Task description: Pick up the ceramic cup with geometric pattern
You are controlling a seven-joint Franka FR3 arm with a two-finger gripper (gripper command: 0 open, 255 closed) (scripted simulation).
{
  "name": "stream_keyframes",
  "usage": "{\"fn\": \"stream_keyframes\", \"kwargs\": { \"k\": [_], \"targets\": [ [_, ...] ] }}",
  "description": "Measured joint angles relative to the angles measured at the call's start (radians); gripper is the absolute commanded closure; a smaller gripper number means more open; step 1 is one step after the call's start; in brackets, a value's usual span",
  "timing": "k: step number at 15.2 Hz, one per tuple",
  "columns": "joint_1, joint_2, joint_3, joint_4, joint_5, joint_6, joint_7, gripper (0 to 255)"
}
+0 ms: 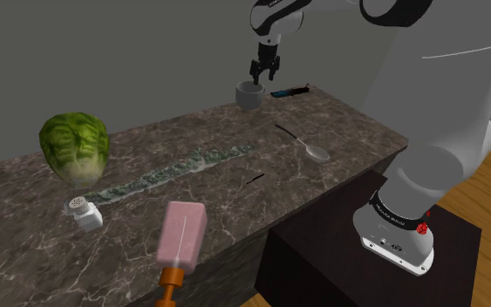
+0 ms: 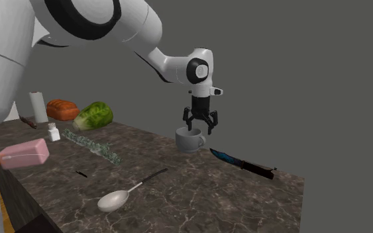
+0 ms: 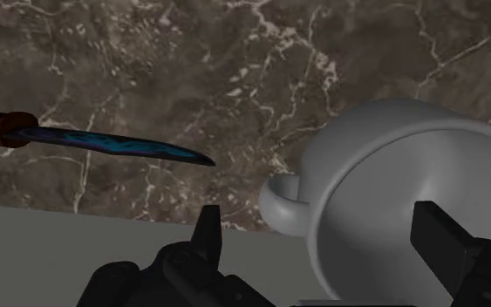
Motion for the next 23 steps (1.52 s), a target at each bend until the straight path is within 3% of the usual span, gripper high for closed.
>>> {"fn": "stream_keyframes", "kwargs": {
  "k": [2,9,10,23],
  "targets": [
    [-0.007,0.047,0.001,0.051,0.003,-0.005,-0.006,0],
    [-0.011,0.066,0.003,0.039,0.011,0.057,-0.012,0],
    [-0.011,0.066,0.004,0.038,0.011,0.060,-0.012,255],
    [-0.015,0.077,-0.003,0.042,0.008,0.042,-0.010,255]
  ]
}}
